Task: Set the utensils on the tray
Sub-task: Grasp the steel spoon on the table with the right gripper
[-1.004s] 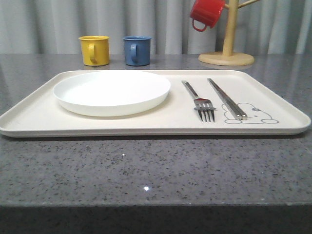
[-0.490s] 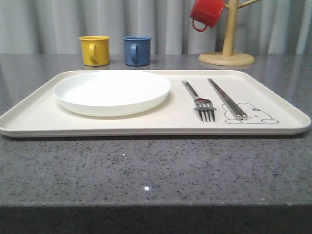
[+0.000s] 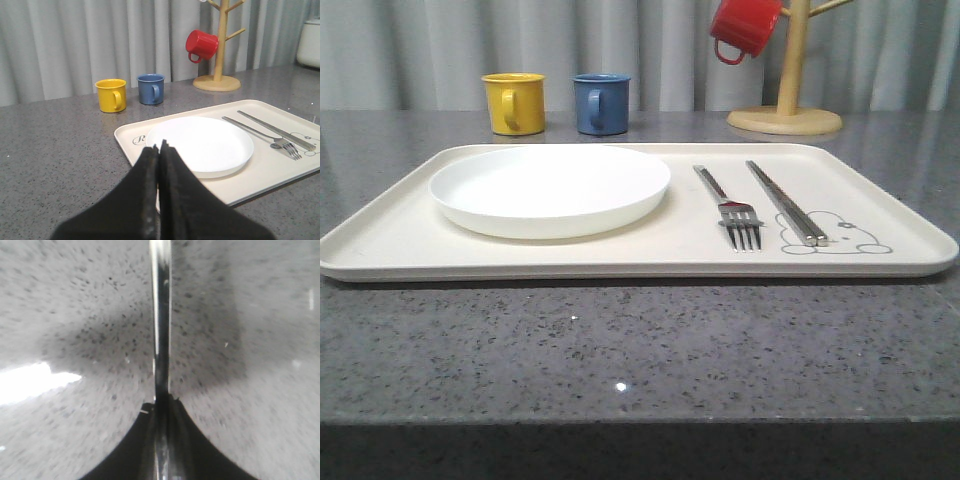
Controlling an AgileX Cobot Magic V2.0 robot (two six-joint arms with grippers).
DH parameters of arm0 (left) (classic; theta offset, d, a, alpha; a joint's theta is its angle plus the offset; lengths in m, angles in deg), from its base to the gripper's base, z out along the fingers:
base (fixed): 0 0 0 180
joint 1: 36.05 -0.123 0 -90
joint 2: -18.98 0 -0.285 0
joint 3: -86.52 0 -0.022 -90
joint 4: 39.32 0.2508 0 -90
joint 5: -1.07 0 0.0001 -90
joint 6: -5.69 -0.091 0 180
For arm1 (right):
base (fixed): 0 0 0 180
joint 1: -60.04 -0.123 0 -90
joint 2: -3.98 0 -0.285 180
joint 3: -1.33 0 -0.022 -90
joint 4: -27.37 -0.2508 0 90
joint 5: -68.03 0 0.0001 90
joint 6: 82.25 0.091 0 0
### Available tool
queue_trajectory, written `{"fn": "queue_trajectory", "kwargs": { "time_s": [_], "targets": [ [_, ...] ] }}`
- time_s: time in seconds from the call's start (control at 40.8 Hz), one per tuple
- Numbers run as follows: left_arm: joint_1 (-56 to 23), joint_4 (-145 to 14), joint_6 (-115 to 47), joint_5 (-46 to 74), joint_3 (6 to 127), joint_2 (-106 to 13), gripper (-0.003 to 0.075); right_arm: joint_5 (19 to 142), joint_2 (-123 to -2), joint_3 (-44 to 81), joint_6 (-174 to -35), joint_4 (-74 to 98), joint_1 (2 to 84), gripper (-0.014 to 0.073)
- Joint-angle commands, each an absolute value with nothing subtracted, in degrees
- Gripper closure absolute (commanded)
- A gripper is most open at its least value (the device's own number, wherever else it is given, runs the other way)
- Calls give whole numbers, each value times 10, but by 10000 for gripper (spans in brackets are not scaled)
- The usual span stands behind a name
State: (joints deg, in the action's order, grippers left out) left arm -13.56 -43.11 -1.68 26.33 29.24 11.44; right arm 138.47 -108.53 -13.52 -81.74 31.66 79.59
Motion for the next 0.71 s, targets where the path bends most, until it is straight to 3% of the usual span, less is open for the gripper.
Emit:
{"fn": "queue_trajectory", "kwargs": {
  "time_s": [0.0, 0.269, 0.686],
  "targets": [
    [-137, -438, -11, 219, 307, 126, 738, 1445, -1025, -149, -794, 323, 786, 607],
    [-137, -438, -11, 219, 307, 126, 738, 1445, -961, -149, -767, 313, 673, 607],
    [-137, -438, -11, 219, 307, 126, 738, 1440, -990, -149, -687, 298, 479, 607]
  ]
}}
